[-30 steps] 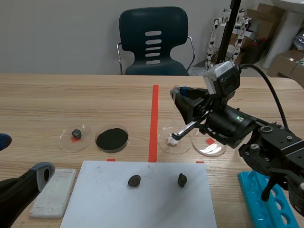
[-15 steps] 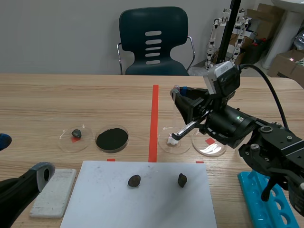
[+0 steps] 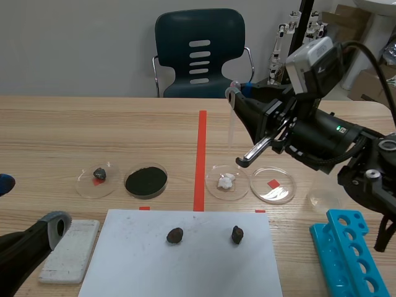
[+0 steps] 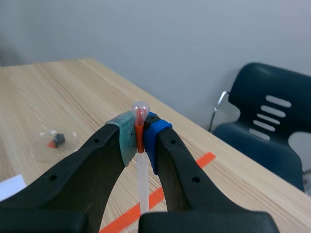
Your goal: Squeeze the dropper onto the mineral
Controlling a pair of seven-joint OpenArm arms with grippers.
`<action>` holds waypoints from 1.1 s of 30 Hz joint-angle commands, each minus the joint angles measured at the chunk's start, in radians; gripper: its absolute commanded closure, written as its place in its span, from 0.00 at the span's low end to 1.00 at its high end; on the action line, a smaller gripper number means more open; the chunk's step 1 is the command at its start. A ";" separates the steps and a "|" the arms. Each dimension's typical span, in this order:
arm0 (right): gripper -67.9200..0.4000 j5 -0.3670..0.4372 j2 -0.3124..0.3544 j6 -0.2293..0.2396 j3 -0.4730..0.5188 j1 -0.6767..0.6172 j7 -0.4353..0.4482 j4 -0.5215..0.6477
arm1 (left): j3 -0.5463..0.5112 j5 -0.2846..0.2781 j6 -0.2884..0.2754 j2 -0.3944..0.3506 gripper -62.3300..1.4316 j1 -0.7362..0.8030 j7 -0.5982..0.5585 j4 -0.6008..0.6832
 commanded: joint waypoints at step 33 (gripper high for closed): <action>0.98 -0.098 -0.063 0.258 0.569 -0.818 0.023 0.607 | -0.008 -0.010 -0.001 0.000 0.00 0.003 -0.014 0.016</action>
